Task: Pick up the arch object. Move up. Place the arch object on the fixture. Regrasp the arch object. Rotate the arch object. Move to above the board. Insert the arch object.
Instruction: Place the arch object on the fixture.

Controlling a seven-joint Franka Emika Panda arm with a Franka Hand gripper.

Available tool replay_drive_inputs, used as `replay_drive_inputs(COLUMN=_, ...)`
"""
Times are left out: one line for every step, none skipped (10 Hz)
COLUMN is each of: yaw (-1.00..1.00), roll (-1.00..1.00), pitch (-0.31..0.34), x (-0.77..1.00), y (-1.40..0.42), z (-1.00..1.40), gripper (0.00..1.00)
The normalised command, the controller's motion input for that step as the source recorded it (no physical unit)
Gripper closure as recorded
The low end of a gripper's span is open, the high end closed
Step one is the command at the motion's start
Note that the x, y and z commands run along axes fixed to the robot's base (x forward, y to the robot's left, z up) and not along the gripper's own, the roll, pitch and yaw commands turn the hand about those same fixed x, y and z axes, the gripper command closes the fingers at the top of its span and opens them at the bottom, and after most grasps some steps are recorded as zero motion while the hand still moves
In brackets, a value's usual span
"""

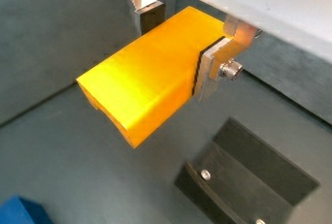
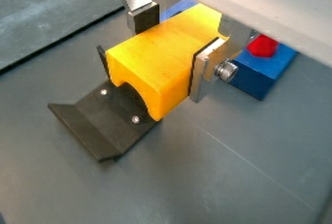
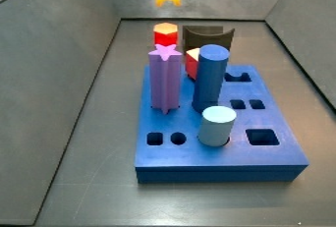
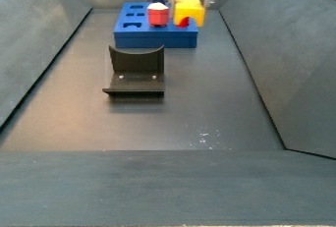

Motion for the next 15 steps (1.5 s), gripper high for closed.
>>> replay_drive_inputs(yaw=0.1, roll=-1.0, pitch=0.14, x=1.0, y=0.47, z=0.28, gripper=1.0)
replay_drive_inputs(yaw=0.09, roll=-1.0, pitch=0.145, x=1.0, y=0.5, z=0.3, gripper=1.0)
replay_drive_inputs(yaw=0.04, roll=-1.0, pitch=0.176, x=1.0, y=0.44, z=0.26, gripper=1.0)
replay_drive_inputs(yaw=0.03, roll=-1.0, pitch=0.18, x=1.0, y=0.38, z=0.22, gripper=1.0)
replay_drive_inputs(yaw=0.01, roll=-1.0, pitch=0.187, x=1.0, y=0.29, z=0.15, gripper=1.0)
replay_drive_inputs(yaw=0.0, roll=-1.0, pitch=0.194, x=1.0, y=0.24, z=0.11, gripper=1.0)
replay_drive_inputs(yaw=-0.03, roll=-1.0, pitch=0.202, x=0.87, y=0.15, z=0.06, gripper=1.0)
replay_drive_inputs(yaw=-0.05, roll=-1.0, pitch=0.204, x=0.81, y=0.12, z=0.04, gripper=1.0)
replay_drive_inputs(yaw=-0.08, roll=-0.98, pitch=0.205, x=0.68, y=0.09, z=0.02, gripper=1.0)
replay_drive_inputs(yaw=-0.1, roll=-0.82, pitch=0.179, x=0.58, y=0.07, z=0.01, gripper=1.0)
replay_drive_inputs(yaw=-0.11, roll=-0.65, pitch=0.148, x=0.49, y=0.06, z=0.0, gripper=1.0)
replay_drive_inputs(yaw=-0.12, roll=-0.43, pitch=0.114, x=0.37, y=0.05, z=0.0, gripper=1.0)
replay_drive_inputs(yaw=-0.11, roll=-0.27, pitch=0.095, x=0.28, y=0.05, z=0.0, gripper=1.0)
replay_drive_inputs(yaw=-0.1, roll=-0.19, pitch=0.075, x=0.18, y=0.03, z=0.0, gripper=1.0)
replay_drive_inputs(yaw=-0.19, roll=-1.0, pitch=0.026, x=0.12, y=0.07, z=-1.0, gripper=1.0)
